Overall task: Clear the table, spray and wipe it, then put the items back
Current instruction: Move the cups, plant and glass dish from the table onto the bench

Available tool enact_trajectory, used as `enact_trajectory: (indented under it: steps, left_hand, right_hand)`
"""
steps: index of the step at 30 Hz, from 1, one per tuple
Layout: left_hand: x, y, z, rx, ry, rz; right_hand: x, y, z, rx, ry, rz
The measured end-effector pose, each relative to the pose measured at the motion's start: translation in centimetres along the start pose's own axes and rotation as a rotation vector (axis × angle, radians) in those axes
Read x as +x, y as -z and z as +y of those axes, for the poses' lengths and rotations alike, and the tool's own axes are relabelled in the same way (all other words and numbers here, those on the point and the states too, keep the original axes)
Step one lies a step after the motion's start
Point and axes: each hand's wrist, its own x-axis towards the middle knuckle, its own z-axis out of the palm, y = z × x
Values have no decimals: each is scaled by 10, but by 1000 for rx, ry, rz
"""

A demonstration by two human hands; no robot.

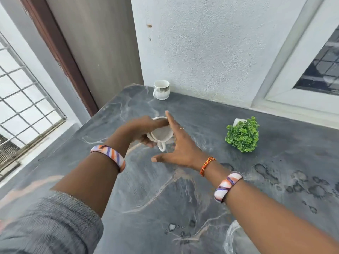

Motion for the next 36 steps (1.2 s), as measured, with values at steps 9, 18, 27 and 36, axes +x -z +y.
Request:
enact_trajectory:
  steps: [9, 18, 27, 36]
  left_hand:
    - [79, -12, 69, 61, -81, -313]
    - [194, 29, 85, 518, -87, 542]
    - [195, 12, 94, 471, -223, 714]
    - [39, -108, 180, 481, -762, 425]
  right_hand:
    - [52, 48, 56, -105, -86, 447]
    - [50, 72, 75, 86, -249, 580]
    - [27, 95, 63, 85, -176, 664]
    - [-65, 159, 62, 75, -170, 1004]
